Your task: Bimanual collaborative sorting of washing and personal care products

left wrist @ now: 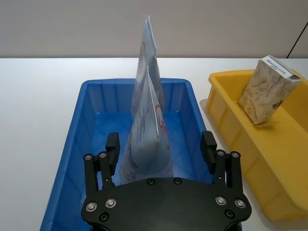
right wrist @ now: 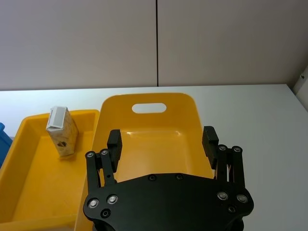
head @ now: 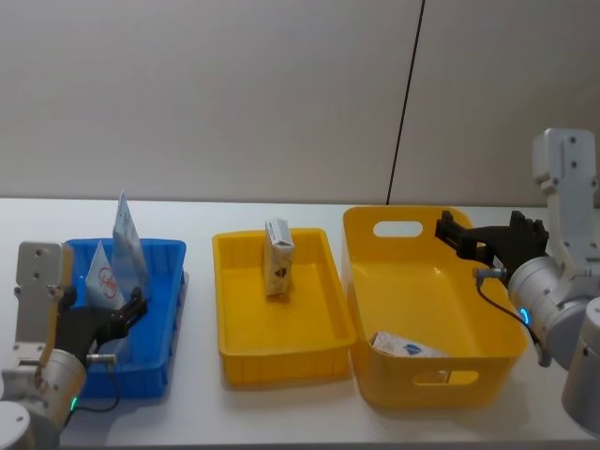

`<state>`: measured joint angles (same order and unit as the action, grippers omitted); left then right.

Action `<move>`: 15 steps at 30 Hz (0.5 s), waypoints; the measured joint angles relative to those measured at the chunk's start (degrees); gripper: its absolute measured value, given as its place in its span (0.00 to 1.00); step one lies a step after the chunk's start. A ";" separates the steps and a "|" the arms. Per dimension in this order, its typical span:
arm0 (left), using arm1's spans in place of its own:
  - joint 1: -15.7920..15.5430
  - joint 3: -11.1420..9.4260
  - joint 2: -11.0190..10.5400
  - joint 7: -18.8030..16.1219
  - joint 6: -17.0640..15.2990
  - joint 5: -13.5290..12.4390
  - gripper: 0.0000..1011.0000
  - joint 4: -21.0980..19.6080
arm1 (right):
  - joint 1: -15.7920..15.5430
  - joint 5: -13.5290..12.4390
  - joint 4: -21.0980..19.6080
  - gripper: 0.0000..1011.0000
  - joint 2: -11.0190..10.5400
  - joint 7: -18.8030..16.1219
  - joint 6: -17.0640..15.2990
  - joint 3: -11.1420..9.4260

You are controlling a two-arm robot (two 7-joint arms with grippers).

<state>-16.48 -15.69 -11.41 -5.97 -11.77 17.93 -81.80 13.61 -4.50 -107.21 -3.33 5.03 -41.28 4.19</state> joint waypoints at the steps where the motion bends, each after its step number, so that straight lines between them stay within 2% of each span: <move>1: -0.24 0.04 0.24 0.12 0.13 0.08 0.99 0.52 | 0.00 0.00 0.00 0.99 0.00 0.00 0.00 0.00; 5: -1.21 0.17 1.15 0.51 0.55 0.37 0.93 2.59 | 0.00 0.00 0.00 0.99 0.00 0.00 0.00 0.00; 12: -3.09 0.36 2.77 0.66 1.06 0.51 0.71 6.53 | 0.00 0.00 0.00 0.99 0.00 0.00 0.00 0.00; 13: -3.32 0.37 2.94 0.66 1.11 0.48 0.71 6.96 | 0.00 0.00 0.00 0.99 0.00 0.00 0.00 0.00; 15: -3.82 0.40 3.25 0.59 1.30 0.32 0.62 7.83 | 0.00 0.00 0.00 0.99 0.00 0.00 0.00 0.00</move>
<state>-20.29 -15.29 -8.16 -5.38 -10.47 18.26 -73.97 13.61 -4.51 -107.21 -3.32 5.03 -41.28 4.19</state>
